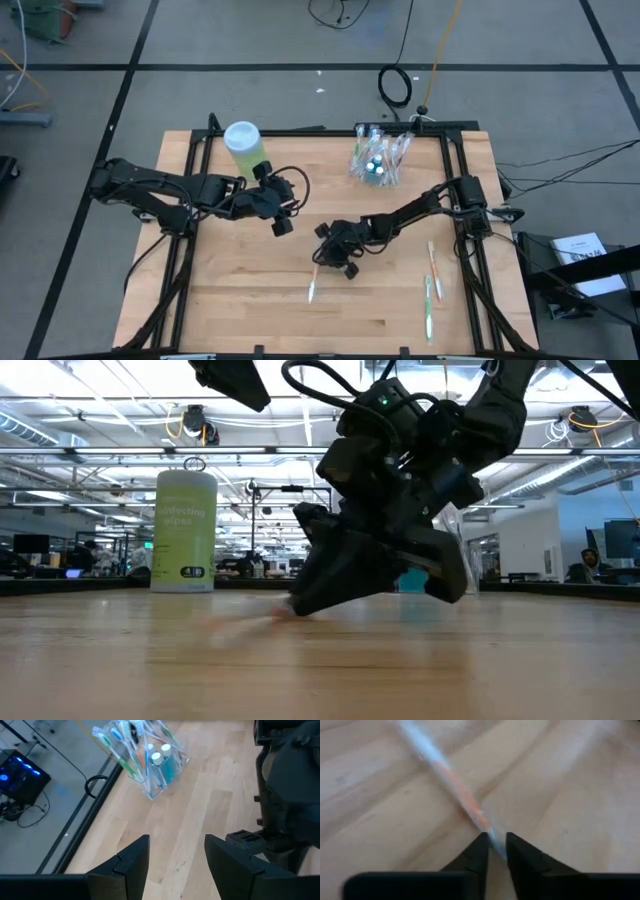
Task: Pick & Place toothbrushing station
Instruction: Put the orange toothbrush into the transparent organizer
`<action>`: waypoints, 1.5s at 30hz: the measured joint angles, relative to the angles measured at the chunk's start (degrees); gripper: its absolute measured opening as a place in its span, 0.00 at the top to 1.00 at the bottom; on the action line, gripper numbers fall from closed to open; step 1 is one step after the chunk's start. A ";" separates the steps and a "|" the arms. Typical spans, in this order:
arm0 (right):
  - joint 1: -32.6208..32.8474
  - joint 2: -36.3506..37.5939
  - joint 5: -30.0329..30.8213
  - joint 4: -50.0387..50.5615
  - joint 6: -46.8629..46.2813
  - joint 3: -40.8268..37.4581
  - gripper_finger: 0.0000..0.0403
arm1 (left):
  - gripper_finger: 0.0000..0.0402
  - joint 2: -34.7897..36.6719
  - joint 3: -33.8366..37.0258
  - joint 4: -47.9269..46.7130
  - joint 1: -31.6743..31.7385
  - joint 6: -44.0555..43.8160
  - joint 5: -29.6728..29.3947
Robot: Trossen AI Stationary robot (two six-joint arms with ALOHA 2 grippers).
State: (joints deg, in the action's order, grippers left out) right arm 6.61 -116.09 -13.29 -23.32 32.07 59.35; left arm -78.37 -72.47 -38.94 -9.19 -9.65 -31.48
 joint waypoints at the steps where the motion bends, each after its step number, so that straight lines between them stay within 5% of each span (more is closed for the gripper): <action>1: 0.03 0.03 1.18 -0.02 -0.49 0.00 0.87 | 0.51 0.00 0.00 -0.01 0.00 0.07 0.16; 4: 0.25 0.90 6.26 1.08 -1.60 -0.01 0.97 | 0.51 0.00 0.00 -0.02 0.00 0.18 0.28; 12: 3.61 9.29 21.03 17.78 1.82 -0.17 0.99 | 0.51 0.00 0.00 -0.39 0.00 0.30 0.23; 21: 11.86 23.38 59.99 41.80 16.44 -0.16 1.00 | 0.51 0.00 0.00 -0.39 0.00 0.25 0.19; 25: 13.65 29.56 72.51 50.87 20.13 -0.15 1.00 | 0.51 0.00 0.00 -0.35 0.00 0.06 0.17; 31: 13.10 38.41 75.31 62.41 18.33 -0.15 1.00 | 0.51 0.00 0.00 -0.33 0.00 -1.18 0.15; 40: 9.04 47.26 86.66 78.51 29.69 -0.15 1.00 | 0.51 0.02 0.00 -0.28 0.00 -1.12 0.00; 45: 4.08 49.51 83.87 80.53 28.73 -0.15 1.00 | 0.51 0.02 0.00 -0.20 0.00 -1.10 0.00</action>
State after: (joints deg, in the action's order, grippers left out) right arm 10.69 -66.58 70.58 57.21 60.80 59.20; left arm -78.35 -72.47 -39.13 -9.19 -10.74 -31.48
